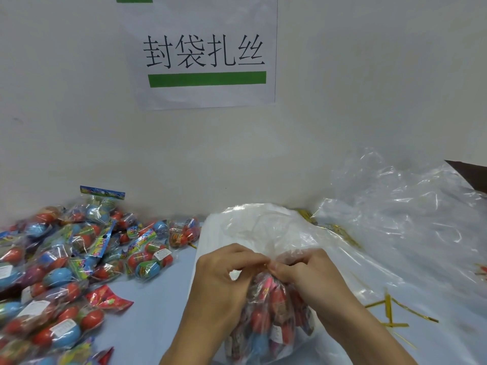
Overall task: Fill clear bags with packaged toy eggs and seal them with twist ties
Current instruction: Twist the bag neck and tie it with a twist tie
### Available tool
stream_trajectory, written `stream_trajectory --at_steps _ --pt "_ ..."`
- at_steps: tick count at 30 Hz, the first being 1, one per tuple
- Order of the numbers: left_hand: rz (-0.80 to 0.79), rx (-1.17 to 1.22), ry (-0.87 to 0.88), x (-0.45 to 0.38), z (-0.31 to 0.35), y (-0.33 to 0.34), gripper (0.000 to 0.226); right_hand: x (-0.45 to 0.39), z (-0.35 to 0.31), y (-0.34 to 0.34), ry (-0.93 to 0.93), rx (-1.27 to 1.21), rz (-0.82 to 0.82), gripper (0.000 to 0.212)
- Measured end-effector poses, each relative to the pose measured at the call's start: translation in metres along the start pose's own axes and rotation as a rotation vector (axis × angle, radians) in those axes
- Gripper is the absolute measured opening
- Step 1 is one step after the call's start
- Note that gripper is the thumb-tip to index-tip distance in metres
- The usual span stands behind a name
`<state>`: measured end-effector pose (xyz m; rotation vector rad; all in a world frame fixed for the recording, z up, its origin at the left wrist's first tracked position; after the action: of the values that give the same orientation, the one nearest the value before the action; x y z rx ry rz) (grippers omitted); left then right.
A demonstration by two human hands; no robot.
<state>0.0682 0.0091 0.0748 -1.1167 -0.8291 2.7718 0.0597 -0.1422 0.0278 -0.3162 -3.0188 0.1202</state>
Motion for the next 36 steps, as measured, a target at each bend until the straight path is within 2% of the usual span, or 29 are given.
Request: stream_trajectory --at_steps 5,11,14,18,21,26,30,36 --pt "-0.044 -0.263 0.155 0.001 0.012 0.005 0.018 0.001 0.000 -0.001 0.013 0.015 -0.001 0.024" --pt "-0.092 -0.397 0.237 0.001 0.023 0.007 0.019 0.002 0.000 0.000 0.031 -0.013 0.012 0.022" --pt "-0.140 -0.451 0.236 0.000 0.028 0.010 0.014 0.003 0.000 0.001 0.024 -0.004 0.023 0.028" --pt "-0.154 -0.381 0.101 0.000 0.016 0.012 0.015 0.003 -0.003 0.003 -0.030 0.006 0.077 0.033" --pt "-0.176 -0.325 0.057 0.001 0.013 0.012 0.007 0.002 -0.006 0.005 -0.103 0.012 0.094 0.027" --pt "-0.149 -0.210 -0.054 0.002 0.000 0.012 0.014 0.001 -0.004 0.007 -0.172 -0.047 0.114 0.030" --pt "-0.074 -0.043 -0.216 0.001 -0.008 0.010 0.020 0.003 -0.005 0.009 -0.204 -0.113 0.125 0.029" --pt "-0.116 0.200 -0.528 0.007 -0.025 0.015 0.022 0.010 -0.010 0.011 -0.264 -0.211 0.161 0.023"
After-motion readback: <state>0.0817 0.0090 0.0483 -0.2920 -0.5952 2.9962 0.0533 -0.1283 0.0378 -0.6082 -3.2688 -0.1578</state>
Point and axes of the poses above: each hand's wrist, its own x-axis away from the middle knuckle, its own y-axis out of the palm, z = x × y, the point moved 8 cm from there along -x, towards the middle knuckle, and after that the axes turned 5 degrees about -x, right-handed, at the moved point
